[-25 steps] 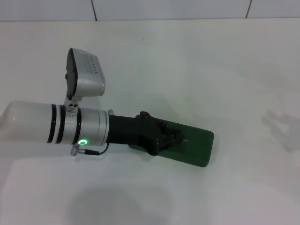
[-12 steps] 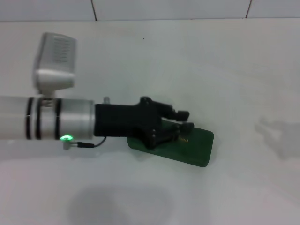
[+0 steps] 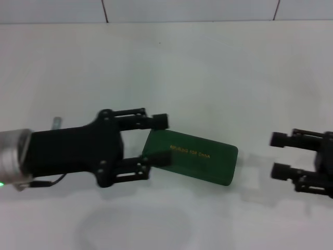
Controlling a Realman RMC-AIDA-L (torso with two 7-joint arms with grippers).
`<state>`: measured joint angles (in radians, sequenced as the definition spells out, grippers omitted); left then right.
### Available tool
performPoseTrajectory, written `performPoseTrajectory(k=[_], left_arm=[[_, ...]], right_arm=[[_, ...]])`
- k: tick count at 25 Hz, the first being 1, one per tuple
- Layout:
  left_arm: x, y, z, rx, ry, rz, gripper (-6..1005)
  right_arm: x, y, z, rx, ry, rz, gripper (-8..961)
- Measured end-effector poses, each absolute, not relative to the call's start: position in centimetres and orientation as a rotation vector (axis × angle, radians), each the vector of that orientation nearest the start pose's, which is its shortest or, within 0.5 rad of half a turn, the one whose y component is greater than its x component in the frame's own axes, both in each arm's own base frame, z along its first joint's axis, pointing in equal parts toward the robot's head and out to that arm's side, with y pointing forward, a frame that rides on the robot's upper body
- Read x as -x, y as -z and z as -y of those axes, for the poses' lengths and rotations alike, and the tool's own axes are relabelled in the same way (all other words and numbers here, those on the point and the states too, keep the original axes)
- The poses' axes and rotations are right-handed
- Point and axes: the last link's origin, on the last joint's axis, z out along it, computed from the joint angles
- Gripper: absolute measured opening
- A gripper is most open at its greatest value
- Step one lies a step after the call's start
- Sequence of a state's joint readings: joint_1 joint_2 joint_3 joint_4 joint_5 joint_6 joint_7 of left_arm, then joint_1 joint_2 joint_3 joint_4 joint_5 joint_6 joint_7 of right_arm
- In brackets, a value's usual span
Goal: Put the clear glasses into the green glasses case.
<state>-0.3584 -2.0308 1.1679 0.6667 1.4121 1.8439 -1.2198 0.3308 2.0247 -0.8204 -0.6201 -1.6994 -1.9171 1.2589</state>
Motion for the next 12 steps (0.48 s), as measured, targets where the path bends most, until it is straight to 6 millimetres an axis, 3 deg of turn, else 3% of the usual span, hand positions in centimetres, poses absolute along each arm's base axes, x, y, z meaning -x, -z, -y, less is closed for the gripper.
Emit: performPoseTrajectory(k=[4,12], left_arm=[[23.6,-1.2,-25.8,2.87,1.265,0.368,639],[24.3,-1.2,-25.4,2.888,1.234,0.401,639]], right_arm=[[-25.8,-2.2,-26.2,2.787,-1.211,-0.461,626],[-23.7,-1.0,-27.2,2.839,-1.293,-0.399,806]])
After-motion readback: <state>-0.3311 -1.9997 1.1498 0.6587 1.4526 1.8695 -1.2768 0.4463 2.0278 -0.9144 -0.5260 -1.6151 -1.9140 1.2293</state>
